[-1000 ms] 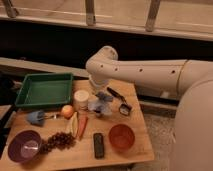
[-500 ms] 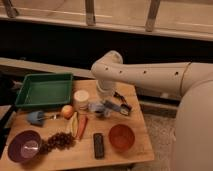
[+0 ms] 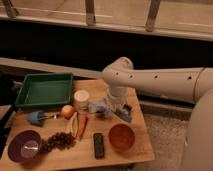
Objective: Wipe red bowl with sponge
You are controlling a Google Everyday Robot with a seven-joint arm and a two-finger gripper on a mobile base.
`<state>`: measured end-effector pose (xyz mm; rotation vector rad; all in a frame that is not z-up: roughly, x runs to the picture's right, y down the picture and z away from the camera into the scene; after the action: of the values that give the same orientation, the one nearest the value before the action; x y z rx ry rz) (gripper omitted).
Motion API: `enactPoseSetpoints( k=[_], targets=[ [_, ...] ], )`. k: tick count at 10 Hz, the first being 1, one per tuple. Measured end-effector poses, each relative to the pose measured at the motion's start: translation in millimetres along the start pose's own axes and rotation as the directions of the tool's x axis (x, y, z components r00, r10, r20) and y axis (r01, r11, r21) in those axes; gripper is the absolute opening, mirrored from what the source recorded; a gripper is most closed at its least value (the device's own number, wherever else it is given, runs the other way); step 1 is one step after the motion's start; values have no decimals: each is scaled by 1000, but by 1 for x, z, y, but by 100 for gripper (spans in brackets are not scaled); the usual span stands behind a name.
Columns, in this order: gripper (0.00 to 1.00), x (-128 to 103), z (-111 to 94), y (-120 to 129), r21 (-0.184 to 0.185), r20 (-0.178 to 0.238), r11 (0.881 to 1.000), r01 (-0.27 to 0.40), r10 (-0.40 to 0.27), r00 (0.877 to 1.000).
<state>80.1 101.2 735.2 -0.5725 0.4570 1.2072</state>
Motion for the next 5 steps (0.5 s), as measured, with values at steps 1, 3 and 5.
enactPoseSetpoints(
  k=[1, 3, 5],
  targets=[
    [0, 1, 0, -2, 2, -1, 1000, -2, 2, 1000],
    [0, -1, 0, 2, -1, 2, 1000, 2, -2, 1000],
    [0, 0, 0, -1, 0, 2, 1000, -2, 2, 1000]
  ],
)
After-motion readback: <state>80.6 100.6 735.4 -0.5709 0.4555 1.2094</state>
